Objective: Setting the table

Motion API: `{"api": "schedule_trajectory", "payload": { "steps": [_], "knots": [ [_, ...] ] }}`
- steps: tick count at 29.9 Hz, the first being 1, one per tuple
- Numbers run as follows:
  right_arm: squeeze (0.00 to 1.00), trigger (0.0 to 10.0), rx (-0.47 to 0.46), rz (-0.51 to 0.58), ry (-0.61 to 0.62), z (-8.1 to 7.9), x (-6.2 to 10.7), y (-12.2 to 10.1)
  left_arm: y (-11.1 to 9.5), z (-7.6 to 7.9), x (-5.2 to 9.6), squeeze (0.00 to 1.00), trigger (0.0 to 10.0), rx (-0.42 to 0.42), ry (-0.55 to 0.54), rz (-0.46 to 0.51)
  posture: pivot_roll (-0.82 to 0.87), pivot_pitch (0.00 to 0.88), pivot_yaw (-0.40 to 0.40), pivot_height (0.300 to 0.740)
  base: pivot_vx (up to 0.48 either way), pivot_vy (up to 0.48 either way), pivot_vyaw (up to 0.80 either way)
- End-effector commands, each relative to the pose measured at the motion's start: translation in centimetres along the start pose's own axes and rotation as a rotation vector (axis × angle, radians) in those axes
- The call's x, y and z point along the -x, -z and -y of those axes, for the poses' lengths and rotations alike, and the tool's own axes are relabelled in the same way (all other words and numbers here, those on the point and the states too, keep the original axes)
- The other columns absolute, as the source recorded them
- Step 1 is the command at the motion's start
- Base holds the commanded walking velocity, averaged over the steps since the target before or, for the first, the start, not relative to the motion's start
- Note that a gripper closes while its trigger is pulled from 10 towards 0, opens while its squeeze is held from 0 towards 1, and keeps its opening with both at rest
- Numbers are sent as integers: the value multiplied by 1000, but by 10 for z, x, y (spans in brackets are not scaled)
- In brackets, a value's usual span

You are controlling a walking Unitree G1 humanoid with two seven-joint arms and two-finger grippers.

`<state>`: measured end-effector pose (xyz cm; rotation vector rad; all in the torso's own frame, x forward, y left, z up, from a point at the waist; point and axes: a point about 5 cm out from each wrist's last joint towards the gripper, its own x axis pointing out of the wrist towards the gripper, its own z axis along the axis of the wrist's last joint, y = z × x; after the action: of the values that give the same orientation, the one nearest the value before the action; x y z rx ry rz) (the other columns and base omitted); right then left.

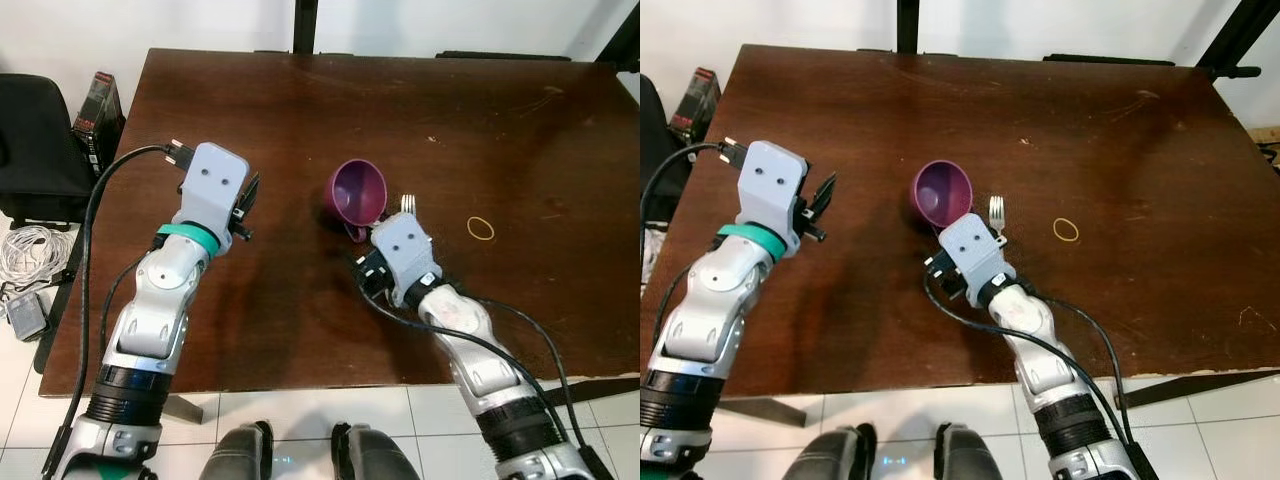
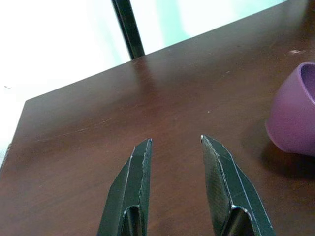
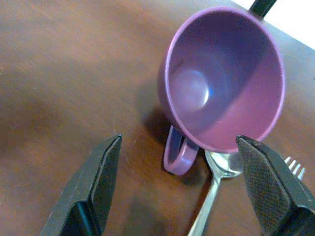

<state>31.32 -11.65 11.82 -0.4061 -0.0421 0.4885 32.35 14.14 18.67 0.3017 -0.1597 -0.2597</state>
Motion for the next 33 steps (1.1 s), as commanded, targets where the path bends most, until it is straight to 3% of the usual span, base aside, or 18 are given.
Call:
{"api": "schedule_trajectory", "payload": {
  "steps": [1,8,15,16,17,18,19,20,33],
  "knots": [
    [0,10000,10,-32,-8,-4,-5,6,3,5,-2,0,10000,7,15,-16,14,107,0,740,0,0,0],
    [0,10000,3,-96,-51,-4,-21,12,-1,5,-5,0,10000,11,9,-3,28,117,-9,740,0,0,0],
    [0,10000,11,-115,-51,-2,-25,17,-2,4,-4,0,10000,11,3,-2,36,121,-12,740,0,0,0],
    [0,6510,3,-116,-47,-1,-27,18,-2,4,-4,0,10000,11,1,-2,40,121,-13,740,0,0,0],
    [0,6510,3,-116,-47,-1,-27,18,-2,4,-4,0,10000,11,1,-2,40,121,-13,740,0,0,0],
    [0,3804,-10,-113,-39,0,-29,18,-2,3,-4,0,10000,10,-2,-3,45,121,-14,740,0,0,0],
    [0,3804,-10,-113,-39,0,-29,18,-2,3,-4,0,10000,10,-2,-3,45,121,-14,740,0,0,0],
    [0,0,-21,-105,-31,2,-31,18,-2,2,-4,0,10000,9,-6,-4,46,121,-15,740,0,0,0],
    [0,0,-85,-9,22,14,-32,4,-2,3,-5,0,10000,10,-7,-2,41,120,-14,740,0,0,0]
  ]
}}
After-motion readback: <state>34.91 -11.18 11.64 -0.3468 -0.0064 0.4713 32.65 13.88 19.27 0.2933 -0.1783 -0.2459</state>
